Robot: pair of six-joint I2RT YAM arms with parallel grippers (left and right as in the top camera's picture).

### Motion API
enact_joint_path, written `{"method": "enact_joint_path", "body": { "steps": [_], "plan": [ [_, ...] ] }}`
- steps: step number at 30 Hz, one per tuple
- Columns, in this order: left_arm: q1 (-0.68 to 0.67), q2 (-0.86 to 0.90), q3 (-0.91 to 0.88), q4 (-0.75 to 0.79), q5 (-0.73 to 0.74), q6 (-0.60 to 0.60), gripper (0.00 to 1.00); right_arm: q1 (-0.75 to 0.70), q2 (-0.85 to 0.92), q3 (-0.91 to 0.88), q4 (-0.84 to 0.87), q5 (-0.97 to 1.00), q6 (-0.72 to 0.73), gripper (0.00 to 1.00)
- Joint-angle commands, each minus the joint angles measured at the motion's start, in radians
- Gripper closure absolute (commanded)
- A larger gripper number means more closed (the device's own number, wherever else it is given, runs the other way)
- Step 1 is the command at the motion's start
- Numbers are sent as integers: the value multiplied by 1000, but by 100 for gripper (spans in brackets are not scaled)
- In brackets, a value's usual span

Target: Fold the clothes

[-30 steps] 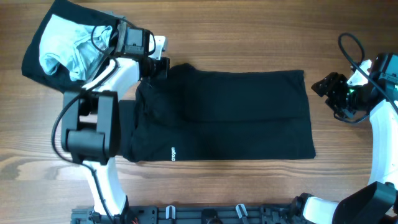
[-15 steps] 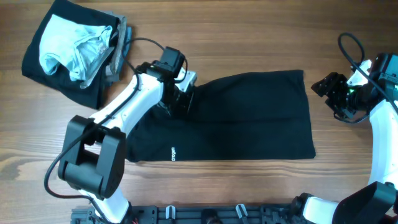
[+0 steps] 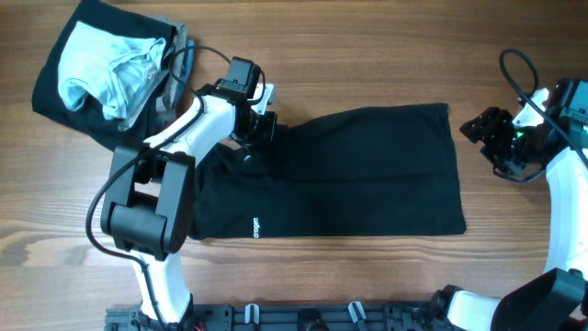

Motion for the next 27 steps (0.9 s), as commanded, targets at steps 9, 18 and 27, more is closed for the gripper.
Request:
{"method": "enact_joint_path", "body": {
  "steps": [9, 18, 27],
  "plan": [
    [8, -91, 124, 75, -7, 23, 96, 0, -4, 11, 5, -15, -20, 32],
    [-89, -91, 124, -101, 23, 11, 84, 0, -4, 11, 11, -14, -20, 32],
    [-24, -128, 124, -225, -301, 5, 39, 0, -4, 11, 11, -11, -20, 32]
  ]
}}
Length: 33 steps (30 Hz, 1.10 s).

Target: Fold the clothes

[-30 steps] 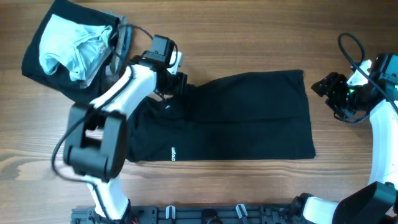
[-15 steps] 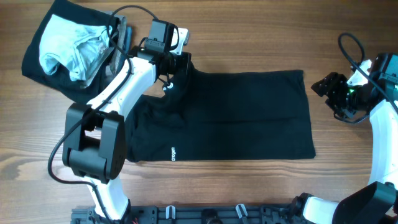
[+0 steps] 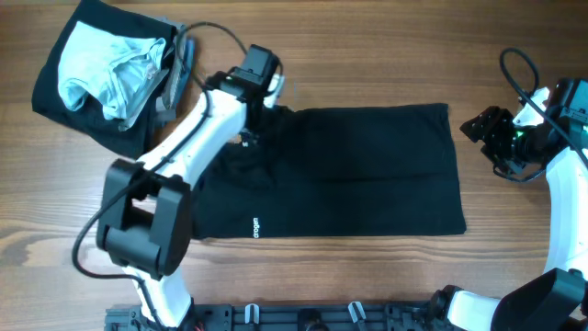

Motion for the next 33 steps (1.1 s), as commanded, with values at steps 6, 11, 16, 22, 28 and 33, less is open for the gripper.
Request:
{"method": "enact_joint_path", "body": {
  "steps": [6, 11, 16, 22, 28, 33],
  "plan": [
    [225, 6, -50, -43, 234, -48, 32, 0, -4, 11, -1, -11, -20, 32],
    [229, 61, -61, 28, 411, -48, 35, 0, -4, 11, -5, -11, -20, 32],
    [229, 93, -85, 60, 406, -47, 44, 0, -4, 11, -5, -11, -20, 32],
    [230, 116, -89, 92, 404, -48, 90, 0, -4, 11, -8, -11, -20, 32],
    [295, -26, 103, 2, 361, -48, 96, 0, -4, 11, 122, 34, -48, 32],
    [321, -93, 136, 63, 272, -47, 96, 4, 29, 11, 307, 38, -126, 34]
  ]
}}
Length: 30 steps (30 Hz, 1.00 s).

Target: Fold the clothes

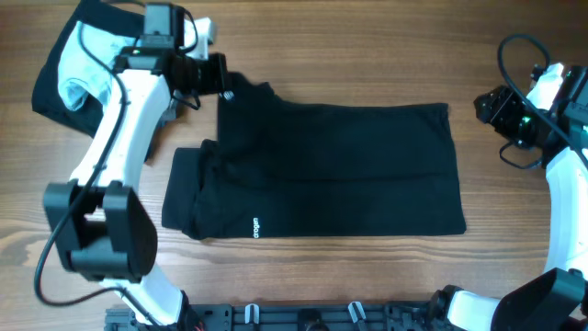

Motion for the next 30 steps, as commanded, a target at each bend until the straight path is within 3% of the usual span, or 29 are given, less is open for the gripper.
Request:
{"method": "enact_joint_path", "body": {
  "steps": [1, 4, 11, 16, 19, 22, 23, 25, 28, 30],
  "plan": [
    [2, -29, 12, 40, -75, 2, 96, 4, 74, 10, 132, 15, -49, 36],
    [2, -29, 12, 107, -150, 2, 96, 5, 175, 10, 222, 15, -84, 39],
    [2, -29, 12, 194, -153, 6, 96, 26, 454, 10, 267, -35, -180, 46],
    [-15, -29, 12, 183, -153, 6, 96, 119, 592, 10, 421, -64, -175, 47],
    [-52, -29, 12, 174, -159, 58, 96, 200, 663, 10, 530, 73, -76, 47],
    [-77, -29, 12, 143, -217, 58, 96, 231, 705, 11, 578, 80, -68, 49],
    [-77, -29, 12, 126, -230, 58, 96, 235, 708, 11, 577, 97, -68, 54],
    [-77, -29, 12, 117, -244, 58, 96, 230, 706, 13, 571, 128, -46, 76],
    [-76, -29, 12, 118, -290, 58, 96, 208, 682, 20, 565, 117, 15, 96],
    [-76, -29, 12, 123, -319, 58, 96, 190, 625, 20, 565, 55, 11, 96]
  ]
}}
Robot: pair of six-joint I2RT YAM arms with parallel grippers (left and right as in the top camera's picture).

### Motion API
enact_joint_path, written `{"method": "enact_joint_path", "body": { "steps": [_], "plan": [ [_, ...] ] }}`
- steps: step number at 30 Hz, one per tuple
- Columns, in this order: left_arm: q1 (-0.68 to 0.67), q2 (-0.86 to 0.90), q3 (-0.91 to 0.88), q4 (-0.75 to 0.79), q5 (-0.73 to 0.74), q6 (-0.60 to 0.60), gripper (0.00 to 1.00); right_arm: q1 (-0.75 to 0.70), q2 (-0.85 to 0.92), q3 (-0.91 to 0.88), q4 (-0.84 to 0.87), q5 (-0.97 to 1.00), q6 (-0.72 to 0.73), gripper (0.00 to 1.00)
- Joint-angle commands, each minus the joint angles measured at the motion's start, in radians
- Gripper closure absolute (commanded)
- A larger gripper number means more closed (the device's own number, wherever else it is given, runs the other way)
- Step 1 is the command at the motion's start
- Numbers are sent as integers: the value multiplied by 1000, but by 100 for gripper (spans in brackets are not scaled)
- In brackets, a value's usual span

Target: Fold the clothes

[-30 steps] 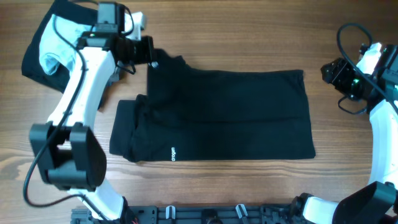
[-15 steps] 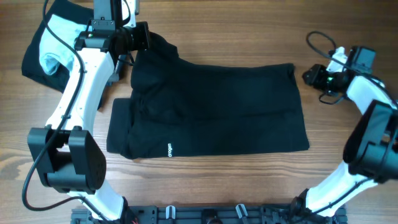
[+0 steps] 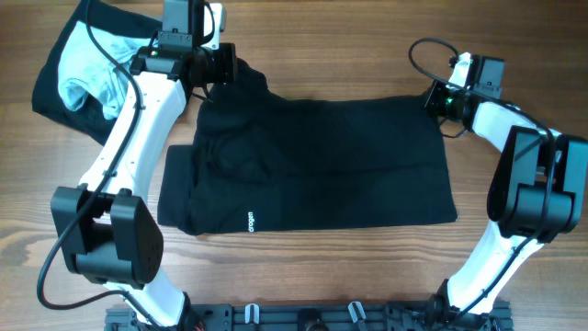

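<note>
A black garment [image 3: 322,165] lies spread flat across the middle of the table, with a small white logo near its lower left. My left gripper [image 3: 226,66] is shut on the garment's far left corner, holding it pulled out toward the back. My right gripper [image 3: 434,99] sits at the garment's far right corner, touching the cloth. Its fingers are too small and dark against the cloth to read.
A pile of other clothes [image 3: 87,78], black cloth with a pale blue-grey piece on top, lies at the back left, just beside my left arm. The wooden table [image 3: 514,276] shows around the garment. A black rail runs along the front edge.
My right gripper was out by the right table edge and is now at the garment's far right corner. My left gripper holds its corner slightly farther back and right, and the garment's left side lies flatter.
My left gripper was first on the bunched upper left part of the garment, then a little farther back. Later it held that corner drawn out to the far left. The right arm stayed at the right edge until now, when it reached the far right corner.
</note>
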Motion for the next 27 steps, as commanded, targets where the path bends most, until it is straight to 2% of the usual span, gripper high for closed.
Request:
{"method": "enact_joint_path", "body": {
  "steps": [1, 6, 9, 11, 13, 17, 19, 21, 27],
  "plan": [
    [3, 3, 5, 11, -66, 16, 96, -31, -43, -23, -27, -37, 26, 96],
    [3, 3, 5, 22, -65, 15, 96, -35, -216, -23, -30, -77, -37, 96],
    [3, -14, 5, -33, -66, 15, 96, -36, -272, -23, -61, -71, -35, 96],
    [3, -34, 5, -80, -66, 15, 96, -36, -301, -23, -126, -2, 8, 96],
    [3, -54, 5, -142, -66, 15, 96, -36, -319, -23, -196, 92, 58, 96],
    [3, -61, 3, -301, -66, 16, 96, -36, -324, -24, -296, 118, 57, 96],
    [3, -61, 2, -387, -89, 15, 96, -36, -324, -24, -391, 237, 156, 96],
    [7, -61, 2, -486, -157, 8, 96, -36, -324, -24, -437, 261, 153, 96],
    [99, -61, -19, -707, -163, -65, 96, -36, -329, -24, -570, 265, 129, 96]
  ]
}}
